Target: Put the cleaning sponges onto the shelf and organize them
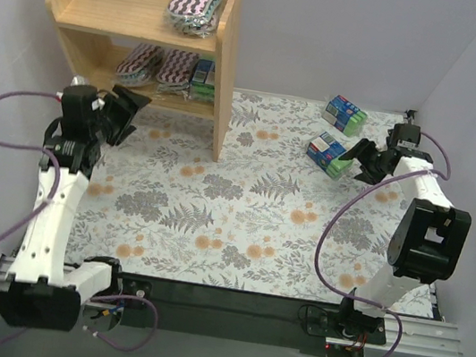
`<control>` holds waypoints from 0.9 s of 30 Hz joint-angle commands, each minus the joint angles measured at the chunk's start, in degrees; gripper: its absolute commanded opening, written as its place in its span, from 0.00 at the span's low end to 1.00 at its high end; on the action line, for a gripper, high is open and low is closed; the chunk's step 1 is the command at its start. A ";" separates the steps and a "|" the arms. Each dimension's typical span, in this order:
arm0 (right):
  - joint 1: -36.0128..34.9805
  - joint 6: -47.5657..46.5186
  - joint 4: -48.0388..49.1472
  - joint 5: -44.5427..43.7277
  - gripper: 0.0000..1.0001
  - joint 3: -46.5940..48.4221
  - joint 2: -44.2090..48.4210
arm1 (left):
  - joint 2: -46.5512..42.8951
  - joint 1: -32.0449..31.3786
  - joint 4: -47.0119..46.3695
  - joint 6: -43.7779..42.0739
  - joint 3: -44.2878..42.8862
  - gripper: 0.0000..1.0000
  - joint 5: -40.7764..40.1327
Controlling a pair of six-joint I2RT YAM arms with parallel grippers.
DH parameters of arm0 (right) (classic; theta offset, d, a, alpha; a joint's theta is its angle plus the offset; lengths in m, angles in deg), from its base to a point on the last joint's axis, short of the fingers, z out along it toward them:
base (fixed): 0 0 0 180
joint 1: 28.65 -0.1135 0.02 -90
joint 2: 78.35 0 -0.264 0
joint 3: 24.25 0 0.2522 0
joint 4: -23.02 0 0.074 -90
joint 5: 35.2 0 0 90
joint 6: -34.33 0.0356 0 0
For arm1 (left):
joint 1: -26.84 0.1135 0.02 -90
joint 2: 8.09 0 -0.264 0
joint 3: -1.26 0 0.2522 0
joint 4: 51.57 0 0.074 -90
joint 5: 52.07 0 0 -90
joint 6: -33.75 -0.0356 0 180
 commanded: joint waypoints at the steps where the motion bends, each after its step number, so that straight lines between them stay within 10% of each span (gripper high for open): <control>1: 0.06 -1.61 0.65 2.38 0.77 -3.33 4.81 | 8.65 2.45 -2.38 3.58 -8.76 0.89 -4.34; 8: 0.06 -2.05 0.30 3.97 0.77 -11.16 13.60 | 19.48 13.00 -15.13 19.22 -6.75 0.86 5.87; 27: -1.60 -2.84 -0.06 6.25 0.75 -19.52 22.22 | 32.04 13.62 -35.71 33.82 -6.21 0.84 9.66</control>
